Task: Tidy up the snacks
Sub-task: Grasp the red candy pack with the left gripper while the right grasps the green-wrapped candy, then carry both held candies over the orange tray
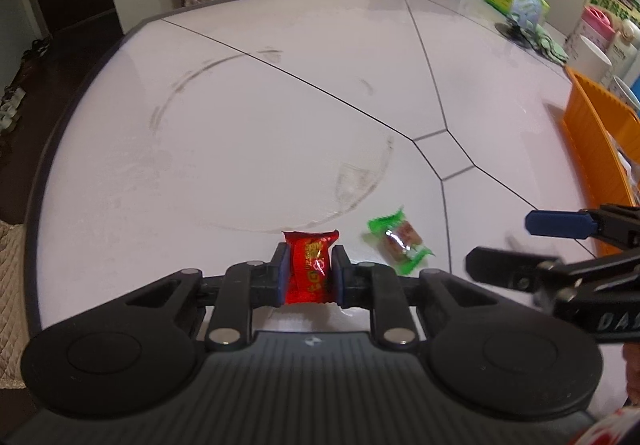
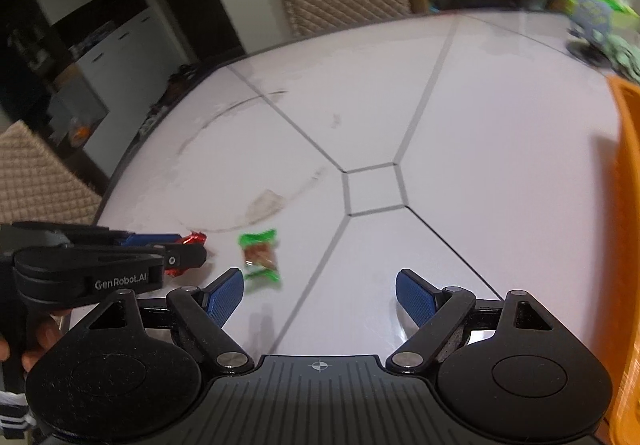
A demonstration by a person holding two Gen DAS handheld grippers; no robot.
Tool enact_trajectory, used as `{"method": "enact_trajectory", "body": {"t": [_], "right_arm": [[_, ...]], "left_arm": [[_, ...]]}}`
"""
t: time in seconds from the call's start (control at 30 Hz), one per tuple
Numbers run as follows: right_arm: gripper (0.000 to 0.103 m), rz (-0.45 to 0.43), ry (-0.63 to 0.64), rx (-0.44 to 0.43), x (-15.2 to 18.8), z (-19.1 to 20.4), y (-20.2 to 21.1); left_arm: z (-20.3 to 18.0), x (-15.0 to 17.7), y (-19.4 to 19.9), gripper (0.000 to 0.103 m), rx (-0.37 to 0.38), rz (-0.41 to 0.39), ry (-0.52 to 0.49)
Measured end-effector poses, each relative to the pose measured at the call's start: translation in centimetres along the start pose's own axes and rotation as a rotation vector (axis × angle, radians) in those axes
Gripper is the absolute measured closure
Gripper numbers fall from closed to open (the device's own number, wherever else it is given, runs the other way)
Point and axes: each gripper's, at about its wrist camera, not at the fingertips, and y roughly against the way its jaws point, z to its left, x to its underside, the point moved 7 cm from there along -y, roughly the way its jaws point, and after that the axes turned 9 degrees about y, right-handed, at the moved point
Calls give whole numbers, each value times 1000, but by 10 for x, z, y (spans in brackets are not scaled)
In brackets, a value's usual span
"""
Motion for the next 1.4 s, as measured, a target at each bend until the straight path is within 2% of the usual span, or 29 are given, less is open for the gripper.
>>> {"method": "enact_trajectory", "body": {"t": [0.07,0.2,0.27,0.6,0.67,0.9,1.4], "right_arm": [[35,-2,31,-19,-3,9,-8],[43,15,76,-38,-6,23,-25],[54,27,97,-43,-8,28,-33],[70,27,191,-14,-13,43,-56],[81,28,220,-6,-12,46,-58],[82,30,272,12,-8,49,-61],[83,4,190,-22,-8,43,-33]], "left_arm": [[4,-2,2,84,-7,-5,10],[11,-4,2,84,-25,-5,28],[14,-4,1,84,-30,-2,40],[20,-3,-1,84,-37,2,56],[19,-4,-1,84,-37,1,57],[18,-3,0,84,-33,-1,56],[9,-1,21,84,-8,-27,31]]}}
